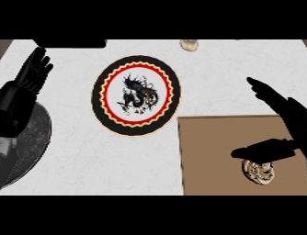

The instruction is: Pick the cupcake from the tray and place it in the plate

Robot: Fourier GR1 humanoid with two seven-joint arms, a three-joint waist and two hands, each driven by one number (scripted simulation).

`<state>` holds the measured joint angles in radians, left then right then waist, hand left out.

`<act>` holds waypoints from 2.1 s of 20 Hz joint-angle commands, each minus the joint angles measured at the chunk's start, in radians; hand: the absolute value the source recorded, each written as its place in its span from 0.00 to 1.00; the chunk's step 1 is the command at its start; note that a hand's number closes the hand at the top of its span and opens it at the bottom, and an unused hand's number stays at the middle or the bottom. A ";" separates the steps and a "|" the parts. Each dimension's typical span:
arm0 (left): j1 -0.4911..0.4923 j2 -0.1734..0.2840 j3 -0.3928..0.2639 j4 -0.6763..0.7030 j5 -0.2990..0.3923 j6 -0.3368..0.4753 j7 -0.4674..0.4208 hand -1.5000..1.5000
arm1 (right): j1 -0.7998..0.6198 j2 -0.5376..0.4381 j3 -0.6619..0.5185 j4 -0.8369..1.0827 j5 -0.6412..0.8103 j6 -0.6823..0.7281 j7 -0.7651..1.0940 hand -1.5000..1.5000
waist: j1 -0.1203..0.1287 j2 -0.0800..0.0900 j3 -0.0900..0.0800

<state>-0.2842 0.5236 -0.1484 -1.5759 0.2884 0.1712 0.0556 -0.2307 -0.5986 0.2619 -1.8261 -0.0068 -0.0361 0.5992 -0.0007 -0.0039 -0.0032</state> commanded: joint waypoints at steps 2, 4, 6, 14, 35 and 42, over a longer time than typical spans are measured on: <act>0.009 -0.011 -0.011 -0.027 -0.013 0.004 0.006 0.50 | -0.089 -0.160 0.016 0.029 -0.098 0.248 0.235 0.00 | 0.020 0.003 0.000; 0.027 -0.005 0.008 -0.027 0.003 -0.013 -0.011 0.50 | -0.088 -0.201 0.053 -0.008 -0.138 0.335 0.311 0.00 | 0.016 0.000 0.000; -0.005 -0.002 0.003 -0.020 -0.012 -0.002 0.022 0.50 | -0.137 -0.217 0.064 -0.002 -0.240 0.428 0.411 0.00 | 0.016 0.002 0.000; -0.025 -0.018 0.032 0.012 -0.017 -0.040 0.015 0.50 | -0.213 -0.206 0.144 0.055 -0.321 0.491 0.550 0.00 | 0.006 0.004 0.002; 0.025 -0.059 0.115 -0.012 -0.066 -0.105 0.019 0.50 | -0.101 -0.185 0.202 0.265 -0.134 0.580 0.393 0.00 | 0.003 0.003 0.003; -0.004 -0.103 0.100 -0.051 -0.116 -0.089 0.083 0.50 | -0.075 -0.098 0.229 0.348 -0.036 0.587 0.365 0.00 | 0.005 0.004 0.003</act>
<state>-0.2662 0.4321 -0.0446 -1.5988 0.1981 0.0705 0.0889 -0.2926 -0.7227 0.4954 -1.5491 -0.0776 0.4888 0.9278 0.0019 -0.0007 -0.0005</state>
